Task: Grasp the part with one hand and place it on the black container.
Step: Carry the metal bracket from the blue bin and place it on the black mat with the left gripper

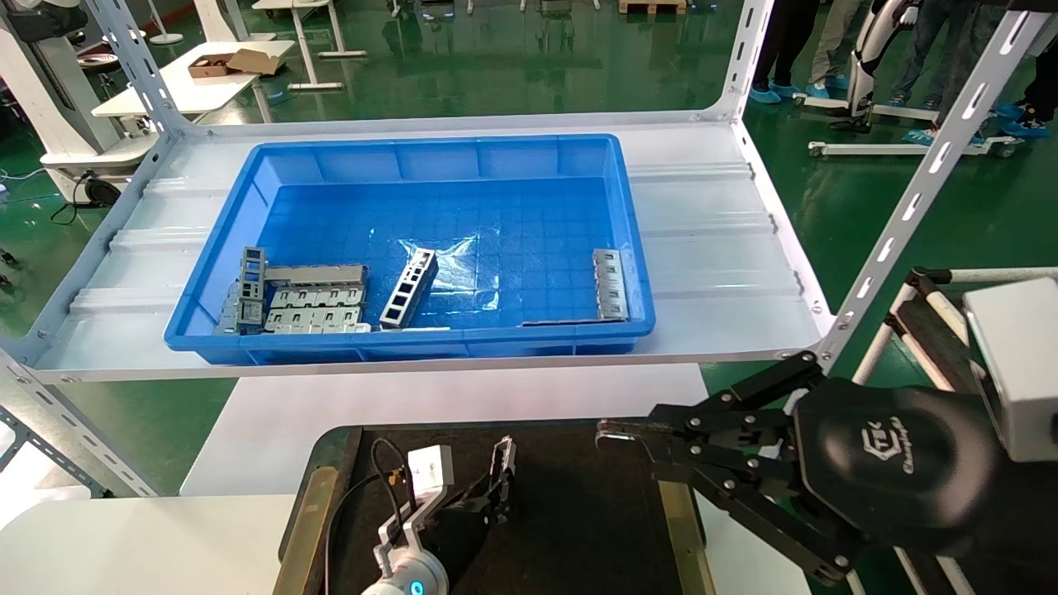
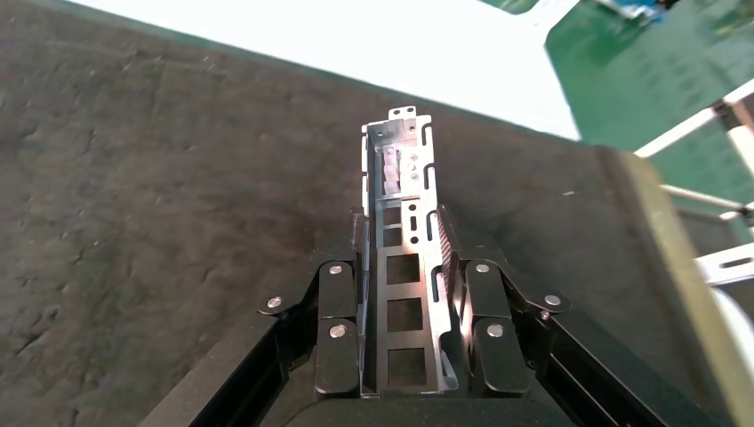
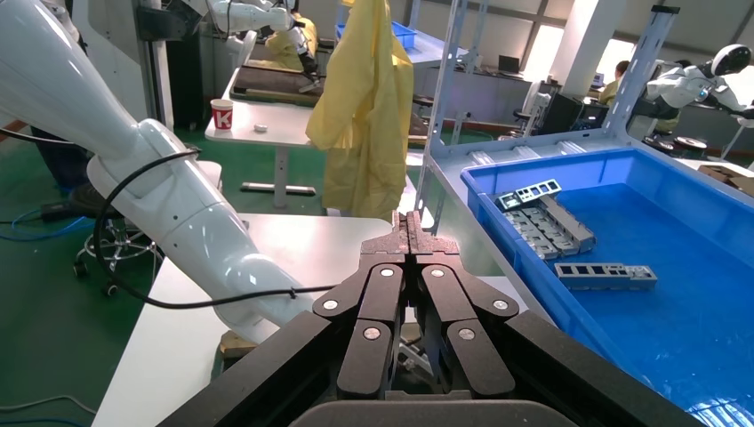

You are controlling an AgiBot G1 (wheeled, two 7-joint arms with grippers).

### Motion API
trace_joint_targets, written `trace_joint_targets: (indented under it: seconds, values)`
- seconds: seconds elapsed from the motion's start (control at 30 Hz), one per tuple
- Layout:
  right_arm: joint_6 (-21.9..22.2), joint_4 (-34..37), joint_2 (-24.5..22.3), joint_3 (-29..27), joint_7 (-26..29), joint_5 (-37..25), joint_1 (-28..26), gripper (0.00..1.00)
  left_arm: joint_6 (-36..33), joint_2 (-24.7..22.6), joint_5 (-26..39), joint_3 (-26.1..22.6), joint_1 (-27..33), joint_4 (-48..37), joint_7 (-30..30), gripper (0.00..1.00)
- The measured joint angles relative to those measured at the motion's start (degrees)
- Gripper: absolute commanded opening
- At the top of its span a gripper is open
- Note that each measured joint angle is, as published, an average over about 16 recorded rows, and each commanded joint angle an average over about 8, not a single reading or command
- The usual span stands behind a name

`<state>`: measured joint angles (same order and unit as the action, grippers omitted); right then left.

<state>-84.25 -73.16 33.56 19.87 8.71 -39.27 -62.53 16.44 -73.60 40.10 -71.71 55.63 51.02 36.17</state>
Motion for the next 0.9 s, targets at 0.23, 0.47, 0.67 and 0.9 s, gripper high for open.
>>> trace_joint_targets:
  seconds: [0.23,0.47,0.67,0.9]
  values:
    - [0.00,0.00,0.00,0.01,0.00,0.01,0.00,0.36,2.36,-1.37,-7.85,-4.43,2.49,-1.75,-3.58,0.39]
    - [0.01,0.00,-0.01,0.02,-0.01,0.01,0.00,1.00,4.69,-1.20,-14.37,-7.81,4.19,-0.15,-6.53,1.00]
    - [0.01,0.00,-0.01,0.02,-0.01,0.02,-0.01,1.00,6.82,-0.67,-18.23,-9.70,5.11,2.17,-8.36,1.00]
    - [0.01,0.00,-0.01,0.03,-0.02,0.02,-0.01,1.00,8.73,0.06,-20.73,-10.81,5.88,4.77,-9.66,1.00]
